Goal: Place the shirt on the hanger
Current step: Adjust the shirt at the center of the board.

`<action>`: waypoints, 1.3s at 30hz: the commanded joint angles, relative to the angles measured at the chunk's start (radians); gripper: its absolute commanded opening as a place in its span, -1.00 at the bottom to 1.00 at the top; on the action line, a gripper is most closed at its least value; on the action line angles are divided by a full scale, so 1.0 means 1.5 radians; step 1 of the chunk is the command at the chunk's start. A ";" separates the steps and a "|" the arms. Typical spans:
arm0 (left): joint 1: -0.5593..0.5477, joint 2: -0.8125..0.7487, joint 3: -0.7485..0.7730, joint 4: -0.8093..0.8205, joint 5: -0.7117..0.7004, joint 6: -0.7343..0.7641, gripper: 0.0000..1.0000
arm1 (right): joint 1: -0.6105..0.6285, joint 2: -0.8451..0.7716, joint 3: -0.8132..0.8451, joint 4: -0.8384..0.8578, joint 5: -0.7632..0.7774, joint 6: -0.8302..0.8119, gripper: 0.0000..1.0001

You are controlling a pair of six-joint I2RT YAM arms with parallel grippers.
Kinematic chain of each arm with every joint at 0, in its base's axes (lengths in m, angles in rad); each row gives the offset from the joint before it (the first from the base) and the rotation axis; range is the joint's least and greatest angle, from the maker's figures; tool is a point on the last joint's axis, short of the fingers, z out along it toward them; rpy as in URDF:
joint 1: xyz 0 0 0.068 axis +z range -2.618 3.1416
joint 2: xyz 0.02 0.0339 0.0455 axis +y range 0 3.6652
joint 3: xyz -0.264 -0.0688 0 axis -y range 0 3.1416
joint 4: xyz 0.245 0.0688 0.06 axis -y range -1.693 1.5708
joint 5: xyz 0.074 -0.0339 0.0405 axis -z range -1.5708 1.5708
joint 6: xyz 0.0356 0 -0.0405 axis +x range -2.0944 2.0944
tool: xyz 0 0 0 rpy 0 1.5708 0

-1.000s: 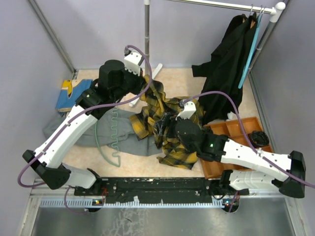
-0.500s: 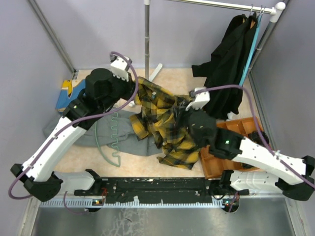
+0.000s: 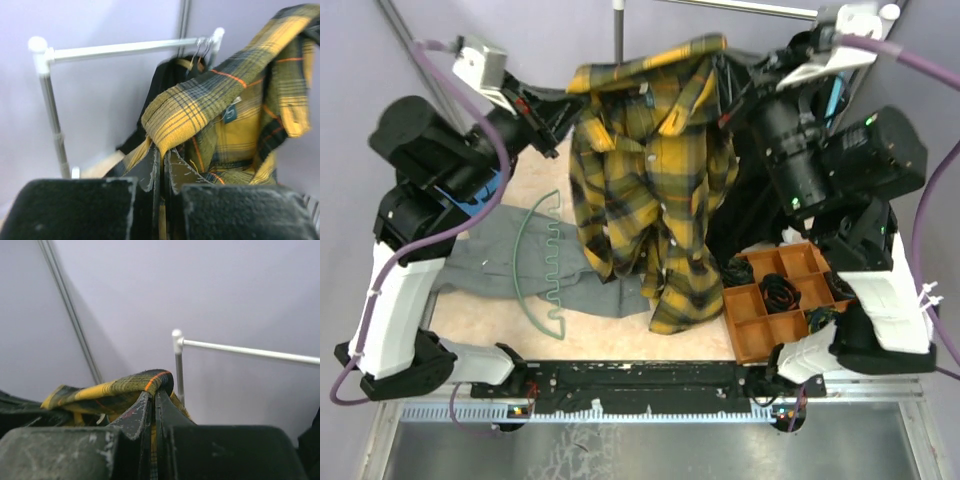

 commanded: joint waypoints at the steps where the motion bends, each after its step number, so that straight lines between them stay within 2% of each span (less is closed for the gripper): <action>1: 0.002 0.040 0.112 -0.005 0.090 0.012 -1.00 | 0.005 0.110 0.241 -0.049 -0.070 -0.138 -1.00; 2: 0.002 0.043 0.122 -0.004 0.104 0.009 -1.00 | 0.005 0.124 0.274 -0.062 -0.076 -0.140 -1.00; 4: 0.002 0.037 0.109 -0.005 0.122 0.000 -1.00 | 0.005 0.119 0.263 -0.079 -0.076 -0.123 -1.00; 6: 0.002 0.009 0.049 -0.003 0.135 -0.014 -1.00 | 0.005 0.082 0.170 -0.099 -0.065 -0.087 -1.00; 8: 0.002 -0.024 -0.066 0.007 0.144 -0.023 -1.00 | 0.005 0.038 0.057 -0.148 -0.051 -0.024 -1.00; 11: 0.002 -0.077 -0.221 0.010 0.121 -0.036 -1.00 | 0.004 -0.033 -0.112 -0.260 -0.037 0.107 -1.00; 15: 0.002 -0.138 -0.392 0.031 0.090 -0.068 -1.00 | 0.001 -0.143 -0.334 -0.316 -0.045 0.270 -1.00; 19: 0.002 -0.137 -0.503 0.031 0.104 -0.108 -1.00 | -0.028 -0.205 -0.458 -0.381 -0.059 0.377 -1.00; 24: 0.002 -0.133 -0.618 0.083 0.083 -0.138 -1.00 | -0.152 -0.233 -0.598 -0.397 -0.158 0.408 -1.00; 25: 0.002 -0.130 -0.635 0.104 0.090 -0.140 -0.94 | -0.180 -0.239 -0.623 -0.386 -0.173 0.405 -1.00; 27: 0.002 -0.121 -0.654 0.120 0.103 -0.139 -0.65 | -0.235 -0.243 -0.659 -0.365 -0.223 0.395 -1.00; 29: 0.002 -0.114 -0.655 0.111 0.093 -0.134 -0.47 | -0.275 -0.243 -0.673 -0.345 -0.285 0.386 -0.99; 30: 0.002 -0.116 -0.649 0.096 0.072 -0.133 -0.34 | -0.281 -0.243 -0.675 -0.338 -0.305 0.385 -0.89; 33: 0.006 -0.139 -0.628 0.046 -0.049 -0.128 0.28 | -0.282 -0.247 -0.673 -0.333 -0.313 0.382 -0.31; 34: 0.010 -0.150 -0.623 0.031 -0.088 -0.124 0.44 | -0.281 -0.249 -0.668 -0.335 -0.310 0.381 -0.20; 36: 0.028 -0.172 -0.623 0.007 -0.136 -0.124 0.64 | -0.282 -0.260 -0.665 -0.331 -0.313 0.377 -0.06; 39: 0.100 -0.204 -0.646 -0.008 -0.136 -0.130 0.79 | -0.282 -0.281 -0.669 -0.319 -0.321 0.373 0.05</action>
